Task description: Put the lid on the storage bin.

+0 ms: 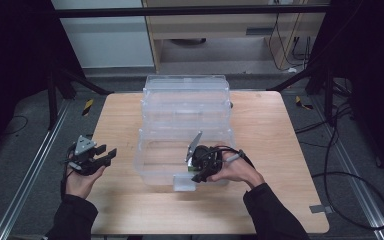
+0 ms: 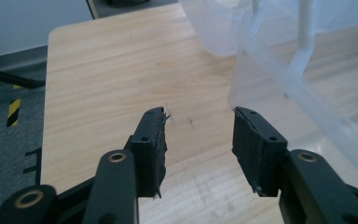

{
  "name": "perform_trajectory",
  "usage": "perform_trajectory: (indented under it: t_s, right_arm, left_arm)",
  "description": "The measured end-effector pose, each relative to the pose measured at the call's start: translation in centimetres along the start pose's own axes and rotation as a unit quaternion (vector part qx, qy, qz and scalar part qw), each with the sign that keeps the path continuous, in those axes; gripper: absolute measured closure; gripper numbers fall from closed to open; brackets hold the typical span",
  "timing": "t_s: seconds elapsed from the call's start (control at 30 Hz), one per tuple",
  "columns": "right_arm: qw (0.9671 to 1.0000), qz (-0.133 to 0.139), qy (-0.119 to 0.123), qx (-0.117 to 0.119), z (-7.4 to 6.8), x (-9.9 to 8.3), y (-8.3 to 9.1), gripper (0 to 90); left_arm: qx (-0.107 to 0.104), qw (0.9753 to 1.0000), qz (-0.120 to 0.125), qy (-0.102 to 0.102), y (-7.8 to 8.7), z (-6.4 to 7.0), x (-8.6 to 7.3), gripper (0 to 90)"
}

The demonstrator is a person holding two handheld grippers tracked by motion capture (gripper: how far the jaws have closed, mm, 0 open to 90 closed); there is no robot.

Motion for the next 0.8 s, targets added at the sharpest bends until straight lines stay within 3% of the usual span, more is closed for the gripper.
perform_trajectory:
  t_s: [0.33,0.8]
  right_arm:
    - [0.9999,-0.014,0.005,0.004,-0.1,0.1,-0.4,66.7]
    - [0.9999,-0.011,0.006,0.003,-0.1,0.1,-0.4,66.8]
  left_arm:
    - [-0.032,0.9988,0.028,-0.024,-0.3,1.5,3.9,49.3]
    - [-0.073,0.9937,0.045,-0.072,-0.8,3.8,8.4,43.9]
Point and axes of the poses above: each handheld gripper's, and its own axes: y roughly backward along the jaws, x roughly out of its top, z roughly to its right, the point moved 6 cm from there along -y, roughly forward along the jaws, and after that the axes turned 3 degrees about y, right-handed, at the moved point
